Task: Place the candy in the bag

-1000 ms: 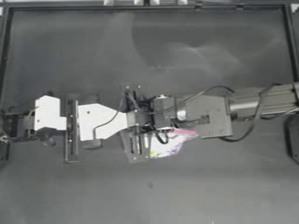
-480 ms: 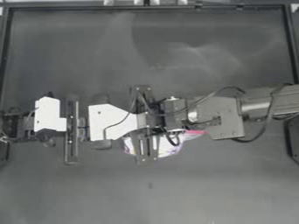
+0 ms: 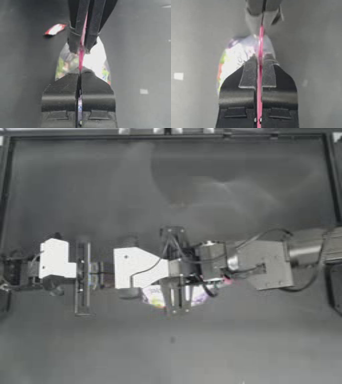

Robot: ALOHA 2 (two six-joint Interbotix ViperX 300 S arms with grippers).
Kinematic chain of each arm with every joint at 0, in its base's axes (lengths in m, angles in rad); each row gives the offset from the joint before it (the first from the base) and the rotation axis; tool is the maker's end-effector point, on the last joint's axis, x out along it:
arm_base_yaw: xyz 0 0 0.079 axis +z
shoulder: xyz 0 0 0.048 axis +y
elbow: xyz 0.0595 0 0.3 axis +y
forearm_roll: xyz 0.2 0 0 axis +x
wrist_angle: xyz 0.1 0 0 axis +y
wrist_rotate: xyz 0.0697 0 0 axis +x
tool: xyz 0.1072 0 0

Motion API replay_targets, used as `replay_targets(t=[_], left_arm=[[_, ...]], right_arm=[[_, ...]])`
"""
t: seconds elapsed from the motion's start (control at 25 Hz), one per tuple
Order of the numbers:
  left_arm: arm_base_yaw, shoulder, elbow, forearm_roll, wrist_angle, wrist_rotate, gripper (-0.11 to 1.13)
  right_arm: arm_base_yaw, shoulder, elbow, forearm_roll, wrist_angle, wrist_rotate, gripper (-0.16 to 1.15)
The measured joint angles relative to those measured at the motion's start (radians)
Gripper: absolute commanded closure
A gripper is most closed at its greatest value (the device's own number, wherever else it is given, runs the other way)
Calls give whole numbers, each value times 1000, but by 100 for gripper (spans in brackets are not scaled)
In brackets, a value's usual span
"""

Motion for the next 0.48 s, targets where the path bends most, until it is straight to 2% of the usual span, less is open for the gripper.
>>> replay_targets(t=[0.48], left_arm=[[2, -2, 5, 0, 0, 0, 96]], right_arm=[[0, -58, 94, 2, -2, 49, 93]])
